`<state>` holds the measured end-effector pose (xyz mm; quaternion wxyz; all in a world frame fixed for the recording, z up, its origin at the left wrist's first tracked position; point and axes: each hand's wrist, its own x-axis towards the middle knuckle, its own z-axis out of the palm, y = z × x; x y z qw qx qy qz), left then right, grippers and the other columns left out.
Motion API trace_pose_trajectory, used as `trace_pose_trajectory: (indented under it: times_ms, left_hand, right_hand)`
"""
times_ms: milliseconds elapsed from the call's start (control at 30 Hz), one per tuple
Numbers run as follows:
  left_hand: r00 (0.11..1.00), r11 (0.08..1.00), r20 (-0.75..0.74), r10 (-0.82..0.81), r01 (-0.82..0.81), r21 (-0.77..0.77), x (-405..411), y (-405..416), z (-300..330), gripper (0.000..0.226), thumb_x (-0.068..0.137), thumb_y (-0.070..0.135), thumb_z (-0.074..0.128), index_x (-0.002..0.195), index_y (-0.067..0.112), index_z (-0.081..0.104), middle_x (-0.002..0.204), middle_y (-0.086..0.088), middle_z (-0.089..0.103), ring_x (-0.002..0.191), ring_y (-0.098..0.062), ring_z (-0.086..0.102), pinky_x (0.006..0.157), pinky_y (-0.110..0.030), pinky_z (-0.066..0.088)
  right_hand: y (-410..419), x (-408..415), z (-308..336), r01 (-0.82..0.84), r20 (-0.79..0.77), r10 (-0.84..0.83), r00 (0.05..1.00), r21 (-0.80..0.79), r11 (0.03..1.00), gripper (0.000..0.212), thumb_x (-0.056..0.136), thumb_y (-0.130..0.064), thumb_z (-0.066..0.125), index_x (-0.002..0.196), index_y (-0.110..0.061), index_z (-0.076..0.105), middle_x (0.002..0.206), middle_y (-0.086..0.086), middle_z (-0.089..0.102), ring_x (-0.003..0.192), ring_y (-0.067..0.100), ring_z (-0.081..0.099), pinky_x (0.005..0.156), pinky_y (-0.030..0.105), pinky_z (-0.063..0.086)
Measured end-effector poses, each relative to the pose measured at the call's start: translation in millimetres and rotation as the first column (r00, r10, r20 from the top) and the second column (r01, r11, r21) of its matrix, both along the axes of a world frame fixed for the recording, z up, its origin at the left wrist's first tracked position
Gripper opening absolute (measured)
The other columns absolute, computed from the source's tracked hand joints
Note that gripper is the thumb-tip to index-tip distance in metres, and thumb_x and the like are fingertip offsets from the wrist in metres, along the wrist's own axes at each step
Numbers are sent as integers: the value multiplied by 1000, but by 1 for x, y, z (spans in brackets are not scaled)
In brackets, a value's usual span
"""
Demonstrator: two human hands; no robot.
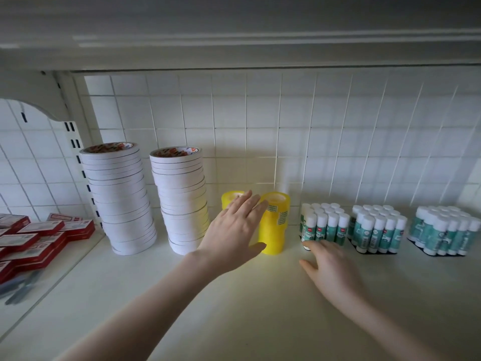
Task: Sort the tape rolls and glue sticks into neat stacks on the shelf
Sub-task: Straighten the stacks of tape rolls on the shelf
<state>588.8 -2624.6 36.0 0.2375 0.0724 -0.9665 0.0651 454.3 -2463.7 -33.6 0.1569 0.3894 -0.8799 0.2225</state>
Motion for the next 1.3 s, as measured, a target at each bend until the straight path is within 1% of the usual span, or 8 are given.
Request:
trace_pose_trajectory:
  times_ms: [200,400,567,667,733,933,1100,1300]
  left_hand:
    - [996,991,-56,65,-71,-114,3,-3,1,82,57,42,83,126,7,56,129,-11,57,124,-30,50,99,-37,38]
    - [990,991,-119,81,-93,-99,20,10,-12,77,61,39,80,127,8,55,131,-9,55,123,-26,48,90,-34,48]
    - [987,986,-100,124,-112,124,28,25,-35,65,79,47,49,132,10,47,129,-5,53,115,-24,50,89,-32,50]
    - [985,932,26,171,-171,319,28,34,-47,70,89,46,53,145,14,27,145,1,35,132,-18,32,105,-25,30]
    - [971,884,139,193,-234,404,25,38,-51,72,88,44,56,146,17,23,147,2,31,134,-16,28,106,-26,27]
    - [923,790,287,257,-372,488,11,43,-51,62,88,44,54,139,16,35,144,-2,36,132,-19,32,104,-30,34]
    - [907,757,307,287,-411,508,-5,47,-52,62,88,44,54,139,15,34,144,-6,37,132,-22,34,103,-30,32]
    - [911,662,235,337,-407,630,-32,49,-57,71,86,41,58,143,16,25,142,-3,41,128,-23,39,100,-31,35]
  right_hand:
    - [4,-7,1,-95,-153,89,984,-34,995,34,57,-14,88,86,-11,71,76,3,68,69,26,65,52,33,50]
    - [8,-20,17,-182,-254,162,953,-58,982,36,51,-7,88,84,-9,72,73,5,68,64,28,65,51,33,52]
    - [8,-35,43,-246,-303,211,929,-84,966,33,57,-8,87,85,-10,70,76,4,67,69,29,64,55,34,51]
    - [3,-48,63,-322,-334,292,896,-38,946,38,59,-8,86,94,-10,70,82,6,67,73,30,65,61,33,50]
    - [-3,-61,73,-380,-366,368,855,41,924,44,61,-9,86,102,-9,69,91,8,66,82,31,65,69,37,52]
    - [-23,-81,100,-505,-208,533,820,174,845,53,80,-26,72,130,-28,52,125,-4,49,112,16,49,91,33,43]
    - [-39,-74,110,-555,-116,599,793,267,787,52,80,-29,72,128,-35,51,134,-11,39,117,11,44,89,27,37]
    - [-61,-72,111,-605,-8,640,768,318,730,47,75,-32,76,119,-23,60,136,-4,42,119,17,46,94,28,37]
